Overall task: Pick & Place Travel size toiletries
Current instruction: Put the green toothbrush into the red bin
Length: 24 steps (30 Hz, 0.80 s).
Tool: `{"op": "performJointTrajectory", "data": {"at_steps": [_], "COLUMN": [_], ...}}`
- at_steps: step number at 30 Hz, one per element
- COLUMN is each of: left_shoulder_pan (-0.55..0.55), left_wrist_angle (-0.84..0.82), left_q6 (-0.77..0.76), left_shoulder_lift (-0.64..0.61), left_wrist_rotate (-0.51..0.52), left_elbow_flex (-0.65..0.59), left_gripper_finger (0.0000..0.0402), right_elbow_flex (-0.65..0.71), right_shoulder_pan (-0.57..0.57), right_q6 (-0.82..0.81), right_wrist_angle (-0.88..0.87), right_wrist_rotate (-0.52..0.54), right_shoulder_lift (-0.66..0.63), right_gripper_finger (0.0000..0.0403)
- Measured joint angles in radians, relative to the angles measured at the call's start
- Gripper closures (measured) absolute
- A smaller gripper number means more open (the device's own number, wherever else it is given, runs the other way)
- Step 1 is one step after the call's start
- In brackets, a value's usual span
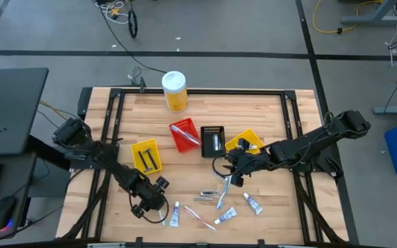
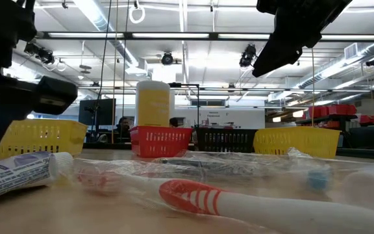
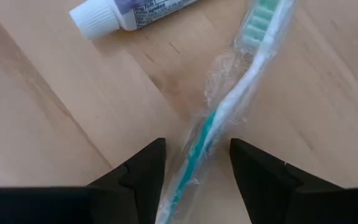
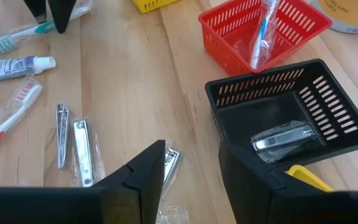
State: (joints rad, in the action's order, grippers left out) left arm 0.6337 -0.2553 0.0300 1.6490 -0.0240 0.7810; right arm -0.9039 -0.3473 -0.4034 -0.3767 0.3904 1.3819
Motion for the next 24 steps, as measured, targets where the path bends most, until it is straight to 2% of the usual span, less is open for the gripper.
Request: {"op": "performJointTrajectory", "data": {"at_steps": [5,12,14,18,24], "left_shoulder_pan": [0.0,0.001,0.002,0.006,0.034], "left_wrist_angle": [0.001,0.012,0.013,-0.02,-0.155], "left_q6": [0.004,-0.027,-0.049,-0.029,0.039], "left_shoulder_lift": [0.001,0.003,0.003,0.008,0.007], "left_wrist_rotate": [0.013,0.016,0.021,0.029,0.034], "left_elbow_flex": [0.001,0.001,0.002,0.037,0.164], "left_gripper_finger": [0.0256,0.0363,0.038,0.0379,0.0365], "right_elbow_flex": [0.0,0.0,0.0,0.0,0.0], "right_shoulder_pan": [0.0,0.0,0.0,0.0,0.0], "right_q6": [0.0,0.0,0.0,0.0,0.0], "right_wrist_angle": [0.0,0.0,0.0,0.0,0.0], "right_wrist_rotate": [0.0,0.0,0.0,0.0,0.0], "right_shoulder_lift": [0.0,0.0,0.0,0.0,0.0], "right_gripper_finger": [0.024,0.0244,0.0244,0.0242,0.0245]}}
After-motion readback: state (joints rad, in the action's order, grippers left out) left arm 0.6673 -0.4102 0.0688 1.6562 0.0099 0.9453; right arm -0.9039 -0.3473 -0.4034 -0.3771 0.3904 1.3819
